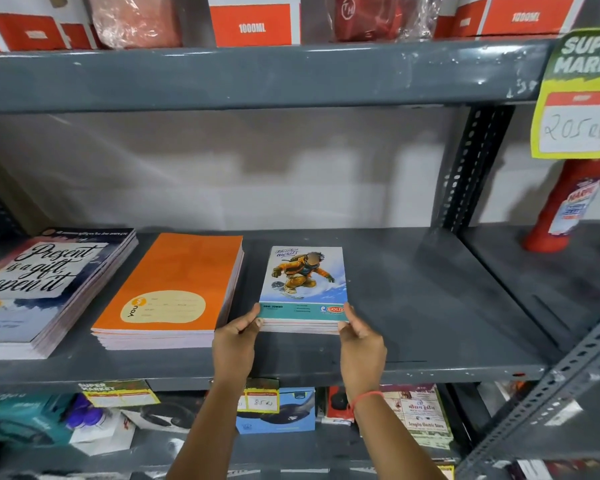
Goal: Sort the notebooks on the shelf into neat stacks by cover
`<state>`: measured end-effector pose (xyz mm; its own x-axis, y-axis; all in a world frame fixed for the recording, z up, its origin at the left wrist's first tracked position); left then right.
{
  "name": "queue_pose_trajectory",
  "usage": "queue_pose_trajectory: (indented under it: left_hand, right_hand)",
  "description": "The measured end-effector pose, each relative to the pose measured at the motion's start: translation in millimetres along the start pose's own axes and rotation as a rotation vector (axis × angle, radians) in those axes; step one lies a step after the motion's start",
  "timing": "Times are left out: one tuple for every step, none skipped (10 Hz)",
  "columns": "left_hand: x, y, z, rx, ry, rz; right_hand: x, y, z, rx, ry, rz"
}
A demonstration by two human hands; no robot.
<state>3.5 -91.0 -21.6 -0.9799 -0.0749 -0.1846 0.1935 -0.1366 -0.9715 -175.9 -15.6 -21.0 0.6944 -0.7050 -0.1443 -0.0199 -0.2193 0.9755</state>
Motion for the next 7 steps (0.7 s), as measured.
queue_pose_trajectory:
  left_hand:
    - [0.1, -0.4, -0.9, -0.013, -0.014, -0.007]
    - [-0.3, 0.5, -1.4, 0.001, -0.008, -0.005]
    - [1.3, 4.6, -0.8, 0.038, -0.006, -0.001]
    - [0.9, 7.2, 2.4, 0.086, -0.029, 0.022]
    - [0.5, 4.2, 2.1, 0.143, 0.017, 0.113]
    - [-6.5, -10.6, -11.7, 0.164, 0.155, 0.325]
    - [-17.2, -30.3, -40.5, 0.305, 0.238, 0.480]
  right_hand:
    - [0.4, -1.4, 0.1, 0.008, -0.012, 0.007]
    - [1.3, -1.6, 0.8, 0.014, -0.029, 0.026]
    - [2.2, -1.7, 1.2, 0.037, -0.054, 0.094]
    - [2.5, 1.3, -1.0, 0.042, -0.064, 0.123]
    - [-1.9, 8.1, -7.4, 0.079, -0.042, 0.097]
    - [-11.8, 18.4, -26.8, -0.002, -0.146, -0.115]
    - [-16.7, 30.6, -62.3, -0.201, -0.270, -0.417]
Point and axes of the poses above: each hand's wrist, its own z-axis towards the middle knuckle, its own x-axis out of the palm, y = z × x, the point moved 3 cm from there along z, towards the middle knuckle, and after that the axes turned 9 degrees about x, right-handed, at the moved point
